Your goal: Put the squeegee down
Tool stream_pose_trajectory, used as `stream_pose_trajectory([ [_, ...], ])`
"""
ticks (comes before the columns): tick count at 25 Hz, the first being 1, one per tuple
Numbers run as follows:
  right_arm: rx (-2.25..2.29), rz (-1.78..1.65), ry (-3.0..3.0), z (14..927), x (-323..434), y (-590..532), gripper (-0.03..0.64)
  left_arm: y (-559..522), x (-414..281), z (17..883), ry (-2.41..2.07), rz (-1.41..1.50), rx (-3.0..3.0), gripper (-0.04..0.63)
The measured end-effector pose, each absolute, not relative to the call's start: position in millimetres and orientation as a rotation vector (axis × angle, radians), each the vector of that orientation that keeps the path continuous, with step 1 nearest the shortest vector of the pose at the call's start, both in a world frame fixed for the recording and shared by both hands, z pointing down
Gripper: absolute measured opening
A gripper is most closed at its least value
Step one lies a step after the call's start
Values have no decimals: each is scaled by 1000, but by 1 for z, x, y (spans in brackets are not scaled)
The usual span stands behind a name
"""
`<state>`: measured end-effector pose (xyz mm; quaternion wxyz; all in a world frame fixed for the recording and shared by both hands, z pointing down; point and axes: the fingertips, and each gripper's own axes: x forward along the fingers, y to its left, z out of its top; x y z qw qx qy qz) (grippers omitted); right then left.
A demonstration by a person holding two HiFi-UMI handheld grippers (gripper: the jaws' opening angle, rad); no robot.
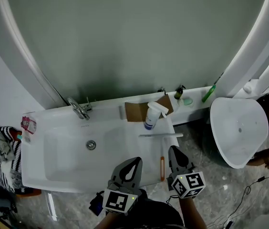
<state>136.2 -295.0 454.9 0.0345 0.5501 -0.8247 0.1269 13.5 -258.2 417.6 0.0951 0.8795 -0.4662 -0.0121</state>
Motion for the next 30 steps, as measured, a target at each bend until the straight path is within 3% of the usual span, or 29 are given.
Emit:
stream_pose_trajectory([
  [13,1547,71,-2703,374,87,-216,18,-217,2,377,-1374,-108,2649,5],
  [30,1478,302,-2694,415,64,-189,19,-191,28,408,-1241,2,2713,5],
])
